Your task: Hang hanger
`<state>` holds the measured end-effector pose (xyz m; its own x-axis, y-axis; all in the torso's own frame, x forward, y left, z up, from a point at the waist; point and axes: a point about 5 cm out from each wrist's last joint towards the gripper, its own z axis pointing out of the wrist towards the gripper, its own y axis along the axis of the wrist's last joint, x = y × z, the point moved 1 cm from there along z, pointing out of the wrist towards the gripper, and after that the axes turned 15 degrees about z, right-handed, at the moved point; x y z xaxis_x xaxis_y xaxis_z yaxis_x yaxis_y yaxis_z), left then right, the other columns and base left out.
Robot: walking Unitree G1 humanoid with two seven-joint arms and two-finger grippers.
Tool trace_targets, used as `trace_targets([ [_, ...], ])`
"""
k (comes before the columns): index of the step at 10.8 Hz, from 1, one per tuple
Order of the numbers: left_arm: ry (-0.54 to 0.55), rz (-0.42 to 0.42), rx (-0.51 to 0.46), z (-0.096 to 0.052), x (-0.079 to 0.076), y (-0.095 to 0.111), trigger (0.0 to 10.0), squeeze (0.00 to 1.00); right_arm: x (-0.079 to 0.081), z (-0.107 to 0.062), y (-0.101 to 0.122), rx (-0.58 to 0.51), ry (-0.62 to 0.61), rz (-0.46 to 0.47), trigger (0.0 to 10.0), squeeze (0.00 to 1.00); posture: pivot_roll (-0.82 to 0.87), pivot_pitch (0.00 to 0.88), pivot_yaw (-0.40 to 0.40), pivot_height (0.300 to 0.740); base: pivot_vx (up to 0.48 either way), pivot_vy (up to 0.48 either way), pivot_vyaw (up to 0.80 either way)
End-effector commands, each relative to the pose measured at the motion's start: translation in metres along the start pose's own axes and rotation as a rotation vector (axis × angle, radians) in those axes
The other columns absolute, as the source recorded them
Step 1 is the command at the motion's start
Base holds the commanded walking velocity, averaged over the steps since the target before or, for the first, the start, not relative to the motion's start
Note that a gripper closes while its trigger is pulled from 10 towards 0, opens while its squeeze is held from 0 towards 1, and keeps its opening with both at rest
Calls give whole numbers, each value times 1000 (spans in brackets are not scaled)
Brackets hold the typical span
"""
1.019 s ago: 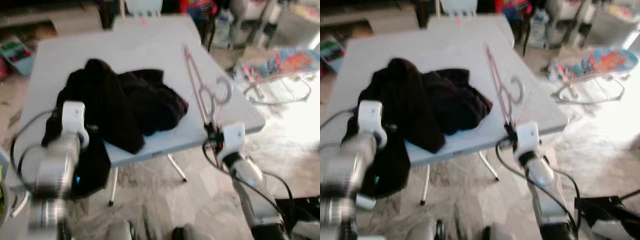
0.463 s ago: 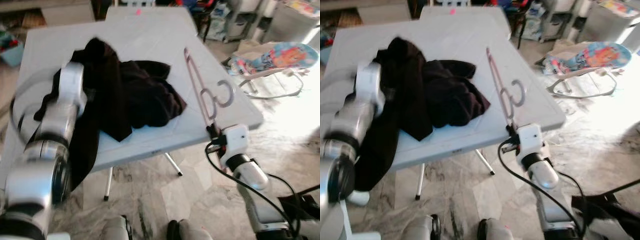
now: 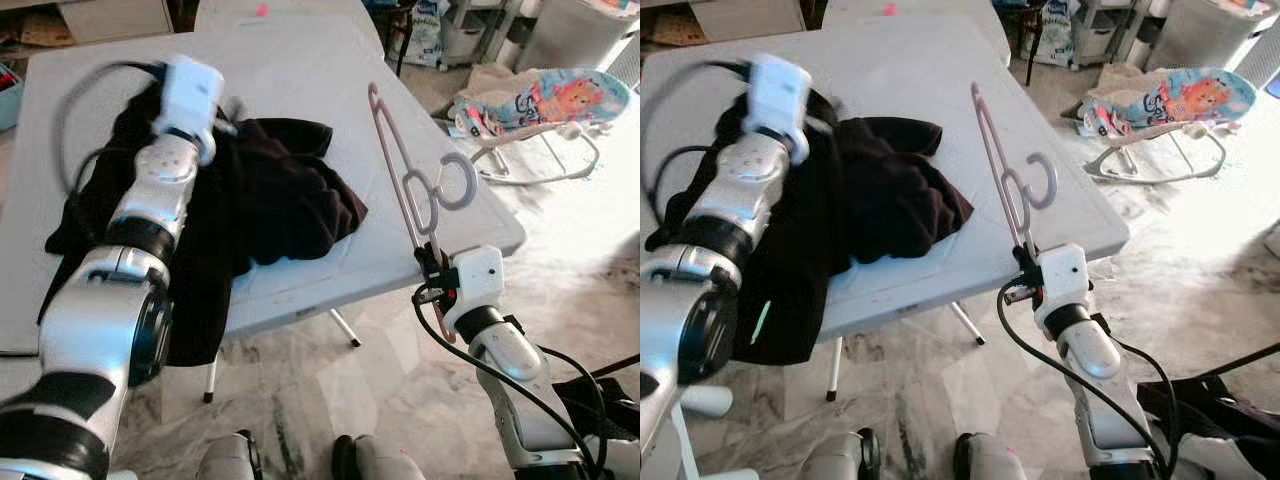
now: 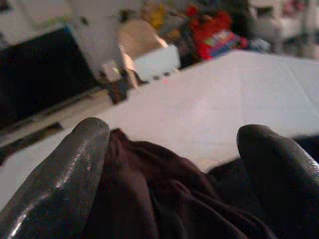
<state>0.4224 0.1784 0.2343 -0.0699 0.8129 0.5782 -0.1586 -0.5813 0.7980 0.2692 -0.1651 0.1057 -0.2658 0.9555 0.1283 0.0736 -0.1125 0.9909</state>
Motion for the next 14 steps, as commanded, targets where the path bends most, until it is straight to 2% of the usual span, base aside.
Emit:
trace_targets([
  [1,50,-12,-25,-8,4,-6,10000,0,0,0,-10,46,-7,14,10000,0,-99,108,-38,740,0,0,0],
  [2,55,-2,-61,-22,0,-11,10000,0,2,2,-10,48,0,18,10000,0,-85,107,-36,740,0,0,0],
  [3,56,-66,-44,-36,-6,-18,10000,0,3,3,-10,50,4,19,10000,0,-74,106,-34,740,0,0,0],
  [4,92,-156,30,-65,-13,-27,10000,0,2,4,-12,53,5,20,10000,0,-59,103,-29,740,0,0,0],
  [5,127,-193,70,-91,-17,-28,10000,0,2,6,-13,52,5,22,10000,0,-35,97,-18,740,0,0,0],
  [6,155,-220,91,-112,-18,-27,10000,0,2,7,-13,51,3,24,10000,0,-25,95,-17,740,0,0,0],
  [7,193,-210,128,-138,-11,-27,10000,0,4,9,-16,55,9,29,10000,0,-2,91,-16,740,0,0,0],
  [8,204,-219,217,-157,-9,-41,10000,0,7,10,-19,59,19,33,10000,0,4,90,-16,740,0,0,0],
  [9,164,-248,309,-179,-15,-50,10000,0,8,12,-20,59,25,34,10000,0,15,87,-16,740,0,0,0],
  [10,127,-249,344,-194,-20,-55,10000,0,9,13,-20,59,29,35,10000,0,18,87,-15,740,0,0,0],
  [11,121,-258,457,-213,-21,-69,10000,0,9,14,-20,61,32,36,10000,0,21,90,-17,740,0,0,0],
  [12,98,-248,550,-223,-24,-87,10000,0,9,15,-22,64,35,36,10000,0,26,91,-19,740,0,0,0],
  [13,84,-251,597,-224,-26,-99,10000,0,10,15,-23,66,39,36,10000,0,25,91,-18,740,0,0,0],
  [14,63,-235,603,-217,-26,-107,10000,0,12,16,-23,65,41,36,10000,0,19,89,-18,740,0,0,0],
])
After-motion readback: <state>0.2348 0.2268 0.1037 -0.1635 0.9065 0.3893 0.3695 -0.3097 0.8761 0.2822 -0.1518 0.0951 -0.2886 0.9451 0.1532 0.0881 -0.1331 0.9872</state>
